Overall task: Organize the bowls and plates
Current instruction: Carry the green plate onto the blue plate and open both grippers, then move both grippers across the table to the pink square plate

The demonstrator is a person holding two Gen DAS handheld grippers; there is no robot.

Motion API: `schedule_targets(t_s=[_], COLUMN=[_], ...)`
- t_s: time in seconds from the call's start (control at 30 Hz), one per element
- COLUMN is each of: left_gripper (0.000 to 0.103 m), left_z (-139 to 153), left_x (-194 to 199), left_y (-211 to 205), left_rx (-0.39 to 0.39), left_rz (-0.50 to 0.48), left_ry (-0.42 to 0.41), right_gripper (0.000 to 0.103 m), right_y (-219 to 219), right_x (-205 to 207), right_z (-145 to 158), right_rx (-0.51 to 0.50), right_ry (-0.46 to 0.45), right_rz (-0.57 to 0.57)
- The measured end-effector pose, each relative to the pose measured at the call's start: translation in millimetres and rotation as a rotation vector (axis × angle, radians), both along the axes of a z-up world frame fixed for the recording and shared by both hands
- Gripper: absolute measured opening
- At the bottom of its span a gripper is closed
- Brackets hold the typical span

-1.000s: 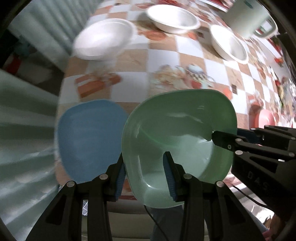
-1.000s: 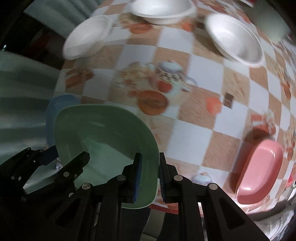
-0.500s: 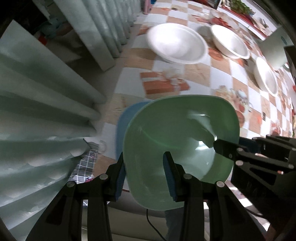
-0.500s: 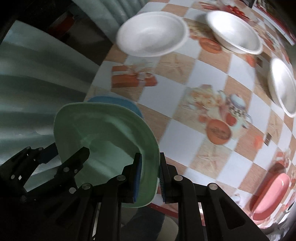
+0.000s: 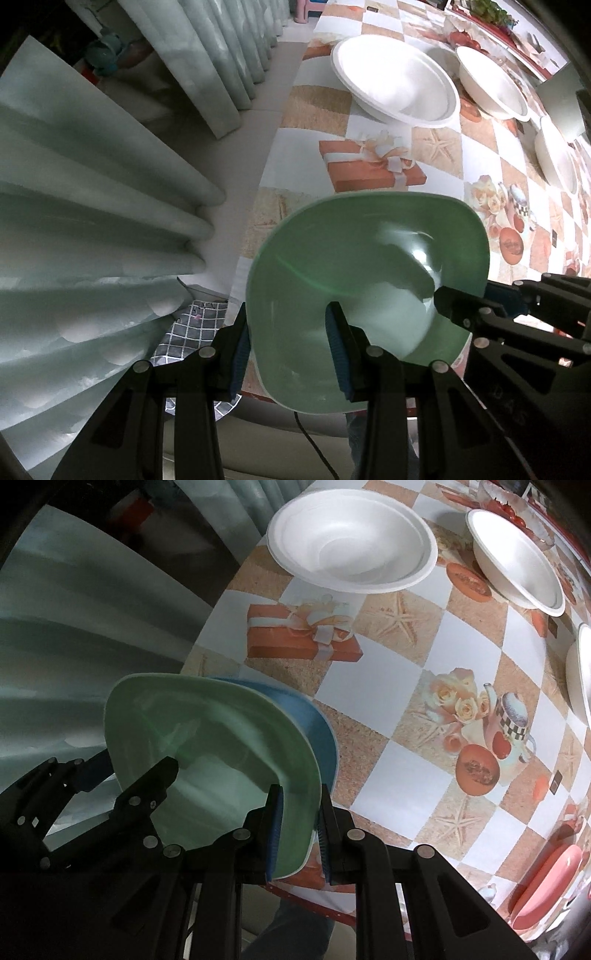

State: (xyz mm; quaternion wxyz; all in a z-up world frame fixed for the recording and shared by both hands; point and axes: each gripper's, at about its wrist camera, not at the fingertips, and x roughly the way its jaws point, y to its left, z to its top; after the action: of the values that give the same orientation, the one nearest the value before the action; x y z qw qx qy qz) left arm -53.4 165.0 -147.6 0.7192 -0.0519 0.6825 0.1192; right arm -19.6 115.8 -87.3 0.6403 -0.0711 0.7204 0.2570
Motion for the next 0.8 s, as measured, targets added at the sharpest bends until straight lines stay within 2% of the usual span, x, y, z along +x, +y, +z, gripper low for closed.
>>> schedule_targets(t_s=[0.13, 0.2, 0.23, 0.3, 0.33, 0.43, 0.47, 0.5, 0.53, 0.6, 0.67, 0.73, 0.8], left_gripper=[0.042, 0.042, 0.045, 0.049, 0.056, 0.077, 0.078, 0.078, 0.080, 0.086, 0.103, 0.103, 0.103], left_z=[-8, -11, -11, -9, -7, -7, -7, -6, -5, -1, 2, 6, 9], left_x=[1, 1, 1, 0, -1, -2, -3, -4, -5, -9, -10, -13, -13], left_y=[0, 0, 0, -2, -4, -7, -7, -7, -7, -7, -8, -10, -12], left_rx=[-0.003, 0.005, 0.011, 0.011, 0.016, 0.099, 0.114, 0.120, 0.118, 0.076, 0.048, 0.022, -0.004], left_rz=[-0.009, -0.018, -0.020, -0.028, -0.033, -0.041, -0.040, -0.040, -0.039, -0.030, -0.027, -0.019, -0.012], left_ry=[0.011, 0.020, 0.017, 0.005, -0.003, -0.005, -0.013, -0.019, -0.028, -0.056, -0.066, -0.084, -0.075], right_gripper=[0.020, 0.020, 0.020, 0.020, 0.020, 0.022, 0.025, 0.037, 0.061, 0.095, 0.096, 0.103, 0.103], right_y=[9, -5, -17, -16, -19, -32, -33, -35, -40, -48, -54, -60, -68], right_x=[7, 16, 25, 25, 24, 24, 25, 25, 27, 30, 31, 32, 32], right_z=[-16, -33, -48, -49, -47, -49, -49, -42, -39, -33, -27, -23, -20], right_rx=[-0.012, -0.008, -0.006, 0.000, 0.003, -0.014, -0.013, -0.013, -0.012, 0.019, 0.031, 0.021, 0.026], right_ry=[0.011, 0.012, 0.013, 0.012, 0.011, -0.016, -0.018, -0.023, -0.032, -0.039, -0.053, -0.068, -0.062], right_rz=[0.004, 0.008, 0.010, 0.016, 0.019, 0.042, 0.039, 0.032, 0.022, 0.003, 0.001, 0.003, 0.000])
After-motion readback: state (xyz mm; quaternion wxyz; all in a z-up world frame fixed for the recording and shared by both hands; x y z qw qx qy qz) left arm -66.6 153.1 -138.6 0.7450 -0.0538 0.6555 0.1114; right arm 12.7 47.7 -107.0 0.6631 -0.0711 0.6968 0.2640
